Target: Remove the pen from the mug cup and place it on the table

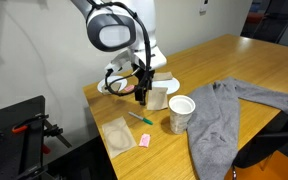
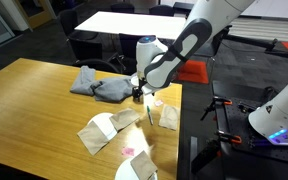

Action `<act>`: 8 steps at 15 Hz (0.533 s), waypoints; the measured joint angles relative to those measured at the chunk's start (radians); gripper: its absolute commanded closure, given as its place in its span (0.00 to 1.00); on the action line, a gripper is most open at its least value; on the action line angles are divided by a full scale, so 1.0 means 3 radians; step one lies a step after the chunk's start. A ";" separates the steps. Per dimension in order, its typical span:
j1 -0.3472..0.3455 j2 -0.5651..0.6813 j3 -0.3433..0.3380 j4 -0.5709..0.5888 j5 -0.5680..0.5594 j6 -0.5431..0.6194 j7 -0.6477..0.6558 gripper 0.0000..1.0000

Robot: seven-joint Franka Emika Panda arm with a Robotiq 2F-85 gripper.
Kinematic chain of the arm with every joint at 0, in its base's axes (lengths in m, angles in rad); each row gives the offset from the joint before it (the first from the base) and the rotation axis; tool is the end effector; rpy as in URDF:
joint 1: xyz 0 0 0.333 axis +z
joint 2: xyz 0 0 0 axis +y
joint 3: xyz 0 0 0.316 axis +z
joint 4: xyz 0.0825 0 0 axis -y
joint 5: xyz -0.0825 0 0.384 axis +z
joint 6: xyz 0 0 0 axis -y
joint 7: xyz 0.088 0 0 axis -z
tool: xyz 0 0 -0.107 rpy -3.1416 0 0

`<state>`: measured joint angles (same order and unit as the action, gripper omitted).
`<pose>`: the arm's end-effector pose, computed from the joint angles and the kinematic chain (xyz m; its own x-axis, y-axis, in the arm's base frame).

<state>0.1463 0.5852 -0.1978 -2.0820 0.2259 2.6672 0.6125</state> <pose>0.5806 -0.0381 0.1467 0.6737 -0.7388 0.0178 -0.7388 -0.6739 -0.0097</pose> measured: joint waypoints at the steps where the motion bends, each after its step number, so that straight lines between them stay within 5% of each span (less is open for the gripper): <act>1: 0.0049 -0.0063 -0.0057 -0.0002 -0.0113 -0.0075 0.0079 0.00; 8: 0.0144 -0.0732 -0.0177 -0.0083 -0.0786 -0.0693 0.0337 0.00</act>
<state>0.1895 0.3657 -0.2510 -2.1068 -0.0100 2.4593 0.7135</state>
